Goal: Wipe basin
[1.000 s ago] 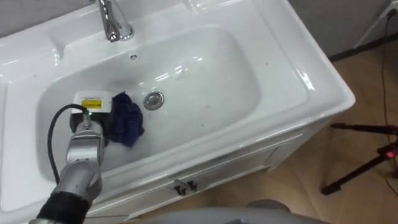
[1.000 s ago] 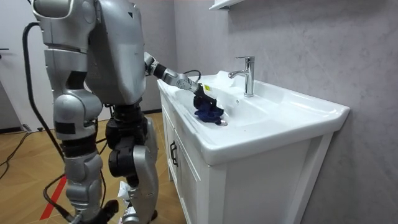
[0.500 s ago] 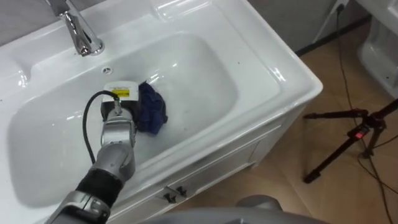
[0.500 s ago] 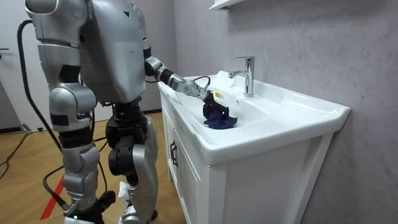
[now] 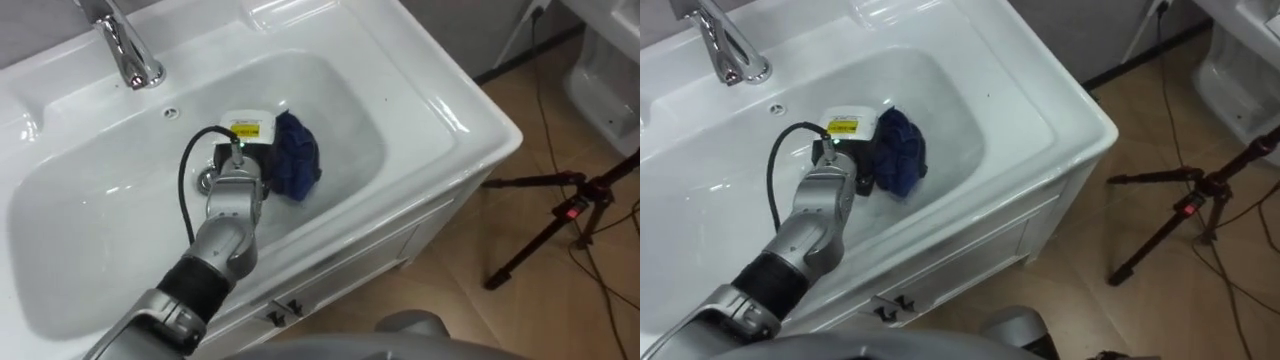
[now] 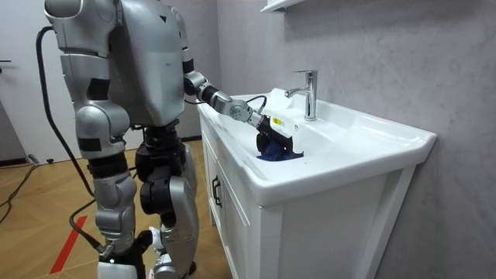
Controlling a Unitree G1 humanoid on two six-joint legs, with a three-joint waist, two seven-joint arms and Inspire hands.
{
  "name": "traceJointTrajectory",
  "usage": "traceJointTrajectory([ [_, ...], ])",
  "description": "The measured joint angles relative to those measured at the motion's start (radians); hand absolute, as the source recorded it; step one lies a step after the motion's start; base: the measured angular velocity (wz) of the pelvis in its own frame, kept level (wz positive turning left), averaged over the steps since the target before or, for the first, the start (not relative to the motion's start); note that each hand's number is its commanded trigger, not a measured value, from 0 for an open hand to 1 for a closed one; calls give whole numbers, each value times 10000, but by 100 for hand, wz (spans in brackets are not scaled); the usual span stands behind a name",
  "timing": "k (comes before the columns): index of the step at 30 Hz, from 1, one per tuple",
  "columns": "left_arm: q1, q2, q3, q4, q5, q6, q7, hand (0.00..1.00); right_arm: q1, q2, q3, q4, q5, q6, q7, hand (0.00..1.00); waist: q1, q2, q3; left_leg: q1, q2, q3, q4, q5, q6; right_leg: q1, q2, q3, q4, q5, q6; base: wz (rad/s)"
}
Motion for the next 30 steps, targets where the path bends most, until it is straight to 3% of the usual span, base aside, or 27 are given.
traceJointTrajectory([
  [8, -280, -194, -136, -338, -845, 94, -168, 100, -146, 4, 106, 186, 3, 80, -5, 0, -572, 278, 9, -68, -88, 50, 32, -4, 12, -11, -57, -62, -4, 30, 114, 3],
  [11, -518, -205, -400, -387, -921, 98, -376, 100, -184, 13, 99, 330, 9, 80, 5, 0, -611, 377, 27, -85, -88, 63, 44, -29, 54, -24, -76, -64, 0, 44, 150, 3],
  [17, -600, -231, -402, -411, -924, 98, -565, 100, -180, 26, 93, 324, -1, 157, 16, 0, -601, 369, 34, -104, -86, 60, 43, -30, 56, -22, -157, -83, -4, 31, 179, 1],
  [22, -406, -256, -241, -365, -842, -9, -437, 100, -212, 75, 77, 137, -276, 154, 103, 0, -208, 211, 103, 89, -100, 62, 12, -37, 66, 27, -40, 224, 10, 32, 175, -18],
  [24, -155, -250, -144, -283, -895, -226, -205, 100, -130, 82, 60, 117, -228, 180, 93, 0, 32, 110, 93, 144, -96, 57, 11, -37, 67, 45, -17, 281, 19, 26, 164, -12],
  [26, 270, -265, 297, -109, -732, -666, 295, 100, 126, 136, -93, -151, -519, 337, 82, 0, 445, -115, 79, 272, -75, 57, -23, -37, 67, 150, 17, 383, 37, 11, 129, -18],
  [29, 653, -245, 828, 251, -536, -1148, 958, 100, 343, 169, -429, -346, -1000, 371, -25, 0, 807, -327, -23, 358, -57, 46, -37, -41, 69, 200, 89, 508, 8, -4, 99, -15],
  [30, 839, -224, 1127, 481, -525, -1380, 1357, 100, 442, 173, -428, -404, -1220, 396, -125, 0, 1076, -392, -63, 445, -39, 29, -54, -44, 71, 241, 119, 534, 16, -7, 74, -26],
])
